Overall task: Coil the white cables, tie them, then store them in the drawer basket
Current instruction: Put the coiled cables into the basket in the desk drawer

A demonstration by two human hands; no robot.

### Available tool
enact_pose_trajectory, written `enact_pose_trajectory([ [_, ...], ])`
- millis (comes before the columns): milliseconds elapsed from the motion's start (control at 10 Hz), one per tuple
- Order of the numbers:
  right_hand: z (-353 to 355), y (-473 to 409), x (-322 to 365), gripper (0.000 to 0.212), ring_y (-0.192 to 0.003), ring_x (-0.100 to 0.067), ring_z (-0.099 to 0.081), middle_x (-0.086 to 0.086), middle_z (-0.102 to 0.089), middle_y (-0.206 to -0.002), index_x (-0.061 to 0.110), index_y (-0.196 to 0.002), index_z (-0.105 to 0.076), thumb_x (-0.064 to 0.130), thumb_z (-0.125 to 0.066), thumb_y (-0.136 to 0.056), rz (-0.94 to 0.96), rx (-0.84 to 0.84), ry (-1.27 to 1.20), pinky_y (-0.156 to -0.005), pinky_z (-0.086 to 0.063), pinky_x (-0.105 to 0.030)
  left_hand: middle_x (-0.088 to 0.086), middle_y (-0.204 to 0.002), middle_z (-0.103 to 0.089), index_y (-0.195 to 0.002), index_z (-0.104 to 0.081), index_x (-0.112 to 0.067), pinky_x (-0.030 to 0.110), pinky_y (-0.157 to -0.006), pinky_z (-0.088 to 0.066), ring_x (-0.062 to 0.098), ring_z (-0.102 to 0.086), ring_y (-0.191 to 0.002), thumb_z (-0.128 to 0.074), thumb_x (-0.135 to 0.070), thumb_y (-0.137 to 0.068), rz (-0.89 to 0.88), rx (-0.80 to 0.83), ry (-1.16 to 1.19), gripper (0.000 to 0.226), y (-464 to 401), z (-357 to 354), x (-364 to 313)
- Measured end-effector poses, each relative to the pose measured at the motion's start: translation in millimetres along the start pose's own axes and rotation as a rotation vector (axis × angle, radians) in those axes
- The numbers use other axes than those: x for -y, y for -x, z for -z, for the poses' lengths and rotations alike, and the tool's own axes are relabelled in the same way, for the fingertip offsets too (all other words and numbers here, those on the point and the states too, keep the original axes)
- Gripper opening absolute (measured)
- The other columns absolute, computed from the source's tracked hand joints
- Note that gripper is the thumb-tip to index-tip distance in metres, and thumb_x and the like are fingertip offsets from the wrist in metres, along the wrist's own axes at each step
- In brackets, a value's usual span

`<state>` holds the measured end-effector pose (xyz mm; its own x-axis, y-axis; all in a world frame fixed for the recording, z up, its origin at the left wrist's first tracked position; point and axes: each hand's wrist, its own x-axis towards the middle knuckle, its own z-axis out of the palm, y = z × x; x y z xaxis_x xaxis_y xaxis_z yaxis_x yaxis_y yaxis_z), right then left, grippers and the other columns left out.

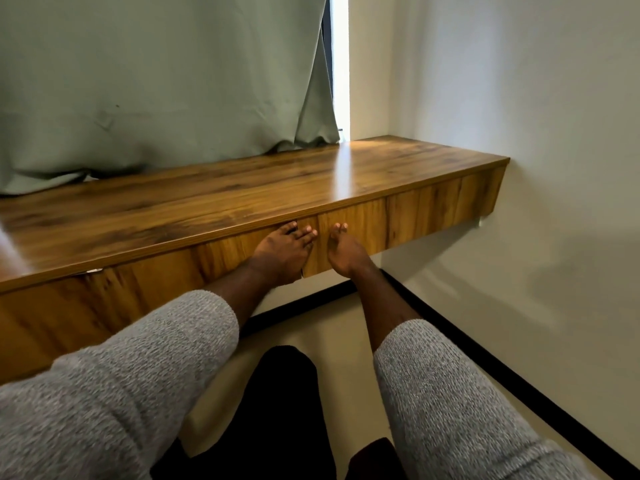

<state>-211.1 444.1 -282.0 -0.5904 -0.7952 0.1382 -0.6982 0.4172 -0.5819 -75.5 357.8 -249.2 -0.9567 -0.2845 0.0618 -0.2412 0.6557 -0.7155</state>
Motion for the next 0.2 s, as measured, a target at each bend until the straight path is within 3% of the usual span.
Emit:
enact_pose_trajectory([
  [100, 10.7, 6.2, 2.1, 0.028, -0.114, -0.030, -0.061, -0.012, -0.064, -0.125, 0.014, -0.126, -0.062, 0.018, -0.052, -0.100, 0.004, -0.318, -0.088, -0.090, -0.052, -0.038, 0.013, -0.135, -0.059, -0.130, -0.056, -0.011, 0.040, -0.107, -0.041, 0.025, -0.059, -0.120, -0.042, -0.036, -0.095, -0.057, -0.202, 0.119, 0.045, -2.0, 11.5, 7.8],
  [200, 30.2, 2.8, 22.2, 0.020, -0.096, -0.025, -0.066, -0.006, -0.072, -0.105, 0.015, -0.108, -0.071, 0.018, -0.060, -0.092, 0.097, -0.501, -0.055, -0.078, -0.048, -0.029, 0.008, -0.089, -0.067, -0.093, -0.063, -0.015, 0.033, -0.071, -0.040, 0.026, -0.060, -0.072, -0.029, -0.038, -0.089, 0.034, -0.467, 0.320, 0.042, 6.1, 26.3, 31.7],
])
